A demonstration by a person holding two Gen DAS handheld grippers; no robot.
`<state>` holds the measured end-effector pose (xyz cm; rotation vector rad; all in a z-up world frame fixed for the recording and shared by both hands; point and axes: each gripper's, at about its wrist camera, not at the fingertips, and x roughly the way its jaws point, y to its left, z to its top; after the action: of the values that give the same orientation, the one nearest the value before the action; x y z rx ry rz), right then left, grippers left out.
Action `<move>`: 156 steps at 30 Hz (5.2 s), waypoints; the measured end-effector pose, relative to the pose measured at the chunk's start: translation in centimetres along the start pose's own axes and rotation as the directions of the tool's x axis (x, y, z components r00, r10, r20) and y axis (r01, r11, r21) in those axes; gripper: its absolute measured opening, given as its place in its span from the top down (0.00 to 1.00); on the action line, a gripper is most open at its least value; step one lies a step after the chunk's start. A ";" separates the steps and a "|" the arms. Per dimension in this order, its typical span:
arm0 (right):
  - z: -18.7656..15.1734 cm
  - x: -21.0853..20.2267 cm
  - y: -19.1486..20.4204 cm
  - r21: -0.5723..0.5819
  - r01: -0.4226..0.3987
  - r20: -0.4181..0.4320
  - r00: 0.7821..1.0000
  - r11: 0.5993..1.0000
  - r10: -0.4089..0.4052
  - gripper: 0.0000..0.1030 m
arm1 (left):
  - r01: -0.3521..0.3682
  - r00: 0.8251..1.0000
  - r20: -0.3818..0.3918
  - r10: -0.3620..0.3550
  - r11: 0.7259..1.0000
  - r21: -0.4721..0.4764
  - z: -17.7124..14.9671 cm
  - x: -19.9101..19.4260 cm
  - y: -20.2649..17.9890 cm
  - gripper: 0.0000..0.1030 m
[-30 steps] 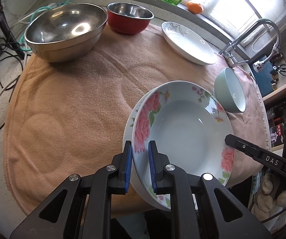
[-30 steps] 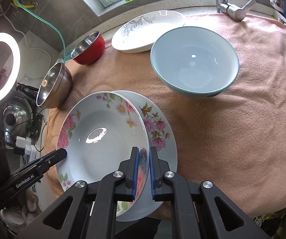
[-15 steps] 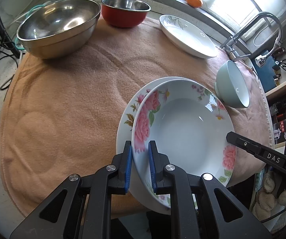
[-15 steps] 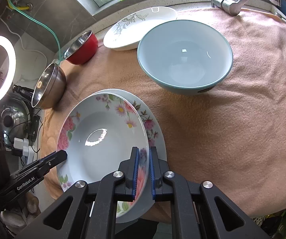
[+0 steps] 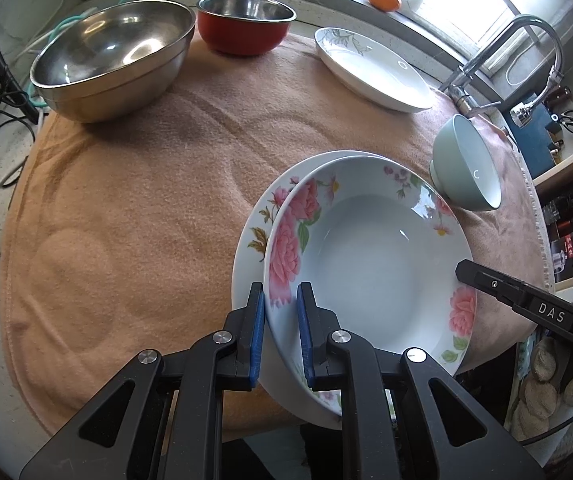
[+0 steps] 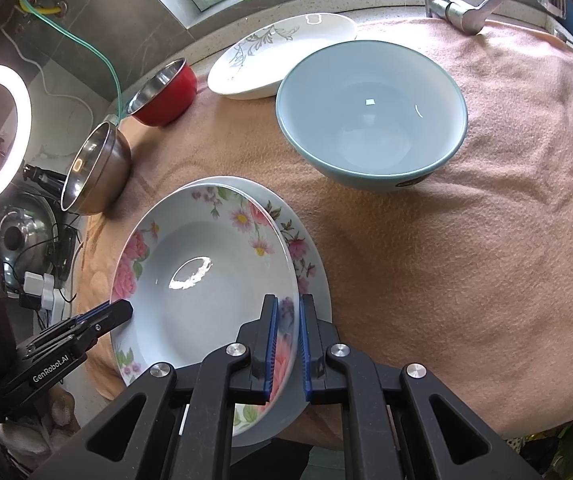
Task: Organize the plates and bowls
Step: 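Open both tools to release the rose plate on the stack, then move both open tools to the rim of the white leaf-pattern plate, then close both tools on the white leaf-pattern plate rim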
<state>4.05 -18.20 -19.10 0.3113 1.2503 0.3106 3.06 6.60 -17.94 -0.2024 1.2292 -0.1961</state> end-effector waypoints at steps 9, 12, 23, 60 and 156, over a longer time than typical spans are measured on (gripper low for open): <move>0.0 0.2 0.4 -0.010 0.004 -0.011 1.000 1.000 -0.004 0.88 | -0.009 1.000 -0.009 0.009 1.000 0.025 0.0 0.0 -0.1 0.86; -0.1 0.1 0.5 -0.020 0.013 -0.010 1.000 1.000 -0.013 0.88 | -0.017 1.000 -0.007 0.017 0.999 0.036 -0.1 -0.1 -0.2 0.86; -0.2 0.3 0.6 -0.032 0.022 -0.013 1.000 0.999 -0.022 0.88 | -0.015 1.000 -0.012 0.016 0.999 0.028 -0.3 -0.3 -0.1 0.86; 0.3 -3.6 0.5 -0.045 0.075 0.093 0.993 0.996 -0.071 0.77 | 0.007 0.997 0.082 -0.006 1.000 -0.010 1.7 -3.6 0.3 0.84; 30.7 6.5 -4.1 -0.563 -0.049 -0.071 0.997 0.825 0.011 0.77 | -0.024 0.986 0.135 0.093 0.894 -0.447 16.4 7.1 -7.1 0.84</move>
<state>35.49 -21.19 -17.69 -0.1956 1.1579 0.7065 20.62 -1.30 -17.31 -0.5679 1.1107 0.1574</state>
